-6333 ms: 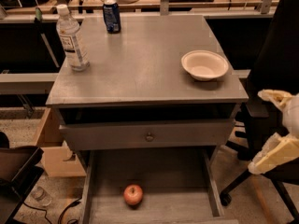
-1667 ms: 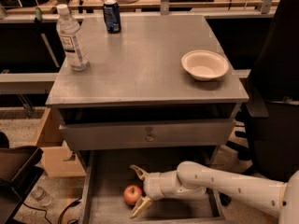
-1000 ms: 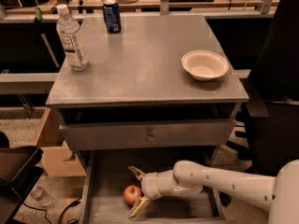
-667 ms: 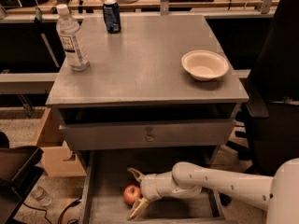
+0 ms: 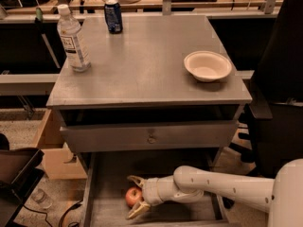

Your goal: Pick apple from middle drawer and place on counter

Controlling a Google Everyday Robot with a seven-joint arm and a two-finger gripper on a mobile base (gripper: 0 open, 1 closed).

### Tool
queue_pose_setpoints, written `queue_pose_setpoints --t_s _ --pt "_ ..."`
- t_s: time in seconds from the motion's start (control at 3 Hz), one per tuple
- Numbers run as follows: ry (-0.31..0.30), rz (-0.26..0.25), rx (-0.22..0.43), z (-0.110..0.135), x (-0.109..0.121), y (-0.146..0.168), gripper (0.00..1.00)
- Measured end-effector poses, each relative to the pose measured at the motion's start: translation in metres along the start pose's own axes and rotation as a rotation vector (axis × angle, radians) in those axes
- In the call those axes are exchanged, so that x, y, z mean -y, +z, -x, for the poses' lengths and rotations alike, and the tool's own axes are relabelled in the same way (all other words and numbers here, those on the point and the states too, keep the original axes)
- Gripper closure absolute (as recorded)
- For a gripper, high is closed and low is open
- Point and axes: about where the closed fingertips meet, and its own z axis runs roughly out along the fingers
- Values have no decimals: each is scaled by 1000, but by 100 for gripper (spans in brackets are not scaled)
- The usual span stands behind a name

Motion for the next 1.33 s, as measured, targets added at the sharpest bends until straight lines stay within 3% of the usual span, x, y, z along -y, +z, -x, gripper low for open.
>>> queue_pose_setpoints --t_s 0.33,1.0,1.33 --pt "0 4 2 1 -1 2 49" --pt "0 9 5 2 -3 4 96" --pt "0 12 7 3 -4 6 92"
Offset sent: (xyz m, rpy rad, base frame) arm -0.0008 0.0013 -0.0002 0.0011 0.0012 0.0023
